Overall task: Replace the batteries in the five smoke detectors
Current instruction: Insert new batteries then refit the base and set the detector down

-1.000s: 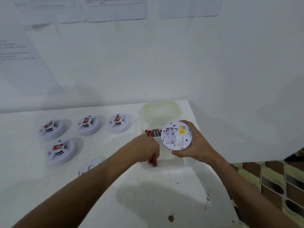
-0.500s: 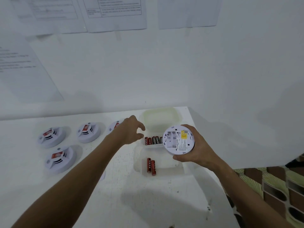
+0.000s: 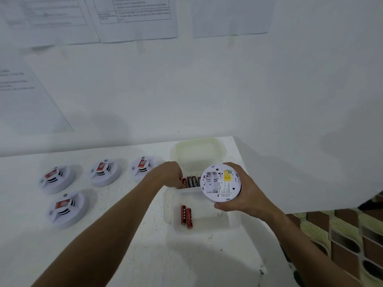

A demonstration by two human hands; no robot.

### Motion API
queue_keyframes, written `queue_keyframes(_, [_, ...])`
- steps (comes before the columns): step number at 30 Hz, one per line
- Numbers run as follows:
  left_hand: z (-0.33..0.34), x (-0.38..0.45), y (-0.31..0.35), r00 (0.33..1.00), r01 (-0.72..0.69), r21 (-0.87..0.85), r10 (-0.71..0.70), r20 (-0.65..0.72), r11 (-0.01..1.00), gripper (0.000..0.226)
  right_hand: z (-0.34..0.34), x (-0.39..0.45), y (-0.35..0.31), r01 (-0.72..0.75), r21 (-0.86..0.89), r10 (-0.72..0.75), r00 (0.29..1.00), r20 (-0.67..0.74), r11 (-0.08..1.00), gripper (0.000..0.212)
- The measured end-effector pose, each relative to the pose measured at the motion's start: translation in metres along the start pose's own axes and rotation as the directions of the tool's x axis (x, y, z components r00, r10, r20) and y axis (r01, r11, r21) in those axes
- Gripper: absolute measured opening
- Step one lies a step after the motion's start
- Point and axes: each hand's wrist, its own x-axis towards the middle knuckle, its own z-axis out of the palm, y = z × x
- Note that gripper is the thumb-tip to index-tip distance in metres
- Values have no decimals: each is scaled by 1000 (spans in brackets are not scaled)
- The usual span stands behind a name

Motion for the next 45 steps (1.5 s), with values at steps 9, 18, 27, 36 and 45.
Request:
queue_keyframes(9, [-5, -17, 0, 965, -27, -373, -73, -251, 927, 19, -1, 3, -2, -4, -4, 4, 1000, 9, 1000, 91])
queue_keyframes(18, [-30, -103, 22, 796, -487, -546, 87, -600, 682, 17, 9, 10, -22, 42, 19, -43, 999, 5, 999, 91])
queue_keyframes(27, [7, -106, 18, 540, -617, 15, 437, -719, 787, 7, 21, 15, -30, 69, 2, -69, 998, -2, 998, 88])
queue_keyframes(36, [14, -103, 16, 695, -555, -337, 201, -690, 760, 22, 24, 14, -34, 65, 5, -65, 998, 24, 998, 90])
queue_keyframes(45, [-3, -106, 15, 965, -258, -864, 80, -249, 432, 58, 20, 9, -39, 43, 24, -45, 997, 67, 999, 88])
